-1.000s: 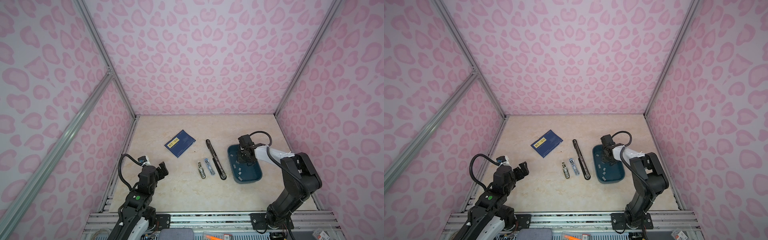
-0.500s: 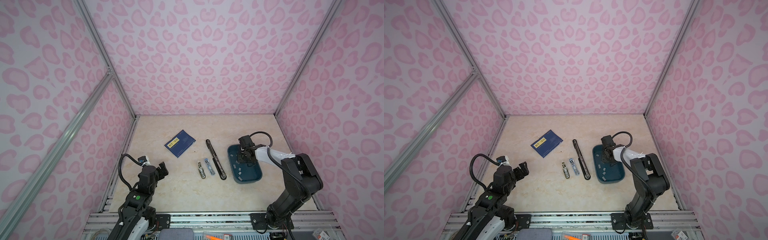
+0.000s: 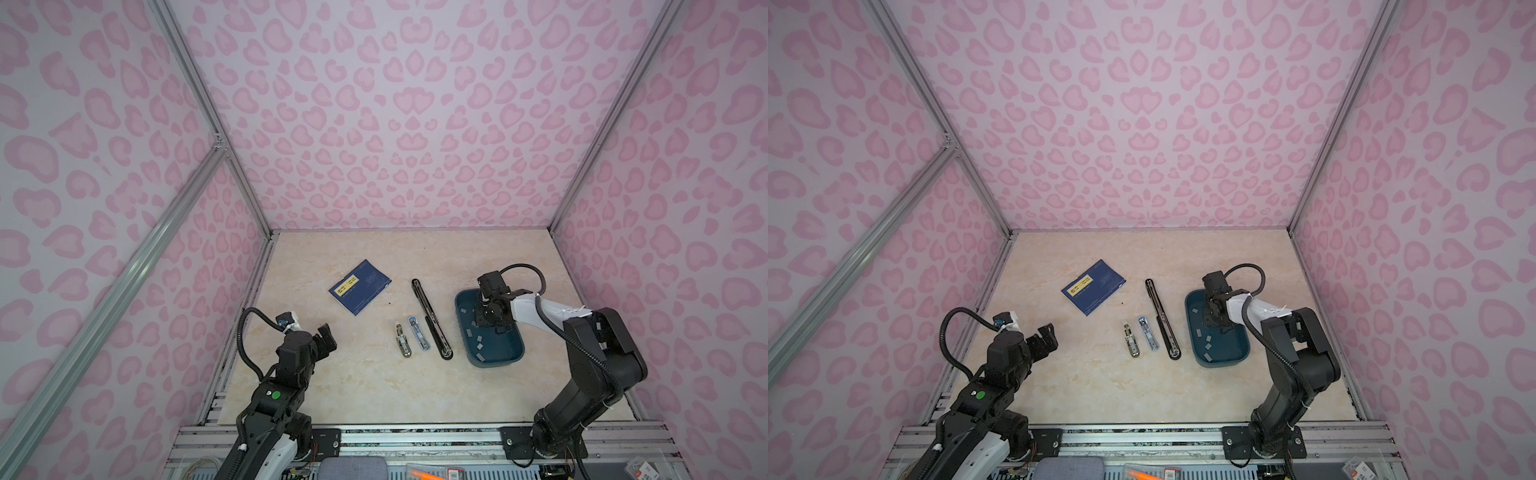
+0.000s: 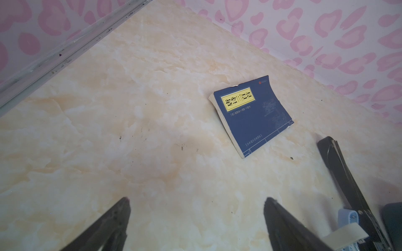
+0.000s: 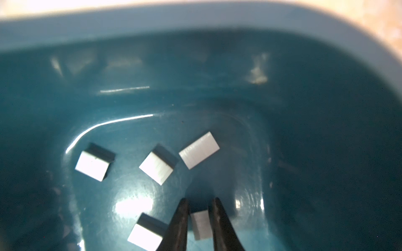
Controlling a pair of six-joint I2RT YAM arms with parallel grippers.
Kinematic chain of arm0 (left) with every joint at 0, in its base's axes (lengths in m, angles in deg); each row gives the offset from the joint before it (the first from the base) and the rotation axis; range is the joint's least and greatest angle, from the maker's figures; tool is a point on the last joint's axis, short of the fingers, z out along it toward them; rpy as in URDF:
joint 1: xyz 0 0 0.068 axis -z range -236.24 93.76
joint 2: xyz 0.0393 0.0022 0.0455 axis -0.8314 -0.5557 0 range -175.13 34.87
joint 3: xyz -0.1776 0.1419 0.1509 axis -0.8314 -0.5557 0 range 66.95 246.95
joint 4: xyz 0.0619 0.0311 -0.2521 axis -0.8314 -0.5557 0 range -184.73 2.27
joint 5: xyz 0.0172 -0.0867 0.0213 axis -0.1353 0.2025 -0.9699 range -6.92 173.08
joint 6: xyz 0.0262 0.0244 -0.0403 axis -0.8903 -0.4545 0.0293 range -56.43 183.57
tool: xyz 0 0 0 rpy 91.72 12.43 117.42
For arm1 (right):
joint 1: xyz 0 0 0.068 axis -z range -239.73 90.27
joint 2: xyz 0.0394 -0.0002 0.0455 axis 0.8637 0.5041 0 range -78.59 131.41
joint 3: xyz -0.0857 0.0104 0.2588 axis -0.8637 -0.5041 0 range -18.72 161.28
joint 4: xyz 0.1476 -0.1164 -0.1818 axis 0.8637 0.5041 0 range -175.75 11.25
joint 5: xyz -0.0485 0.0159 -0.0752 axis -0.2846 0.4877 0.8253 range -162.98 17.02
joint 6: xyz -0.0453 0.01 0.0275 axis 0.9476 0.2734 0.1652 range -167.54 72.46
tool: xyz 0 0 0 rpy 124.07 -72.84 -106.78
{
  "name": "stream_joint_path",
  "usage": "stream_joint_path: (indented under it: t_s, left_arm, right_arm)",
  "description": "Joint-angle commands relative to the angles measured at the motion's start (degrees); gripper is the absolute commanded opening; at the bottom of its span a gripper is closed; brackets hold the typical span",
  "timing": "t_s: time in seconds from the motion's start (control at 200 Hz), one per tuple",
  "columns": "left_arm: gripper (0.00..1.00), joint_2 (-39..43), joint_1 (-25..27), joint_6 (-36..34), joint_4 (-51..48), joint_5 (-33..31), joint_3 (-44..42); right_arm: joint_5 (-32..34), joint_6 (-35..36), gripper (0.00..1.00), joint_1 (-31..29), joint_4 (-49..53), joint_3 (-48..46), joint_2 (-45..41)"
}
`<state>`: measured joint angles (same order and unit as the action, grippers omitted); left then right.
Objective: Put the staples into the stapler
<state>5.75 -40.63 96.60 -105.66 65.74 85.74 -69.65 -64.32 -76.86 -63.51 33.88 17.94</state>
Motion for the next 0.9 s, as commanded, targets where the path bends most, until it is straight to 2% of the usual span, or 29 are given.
stream_joint_path:
  t_s: [0.0, 0.22, 0.52, 0.74, 0.895]
  left_arm:
    - [0.97, -0.04, -0.02, 0.1, 1.23, -0.6, 0.16]
    - [0.97, -0.04, 0.01, 0.14, 1.11, -0.61, 0.16]
    - [0.97, -0.11, -0.02, -0.1, 1.36, 0.0, 0.16]
    - [0.97, -0.04, 0.02, -1.78, 2.82, 5.73, -0.22]
    - [0.97, 1.41, -0.06, -2.36, 3.09, 8.69, -0.82]
  right_arm:
    - [-0.43, 0.21, 0.18, 0.02, 1.89, -0.48, 0.39]
    - [-0.37, 0.12, 0.14, 0.05, 1.89, -0.56, 0.18]
    - [-0.09, -0.35, 0.14, -0.05, 2.17, -0.4, -3.19]
    - [1.06, -1.0, 0.13, -1.96, 3.58, 0.35, -10.05]
    - [3.0, -1.9, 0.13, -6.3, 4.86, 1.9, -14.34]
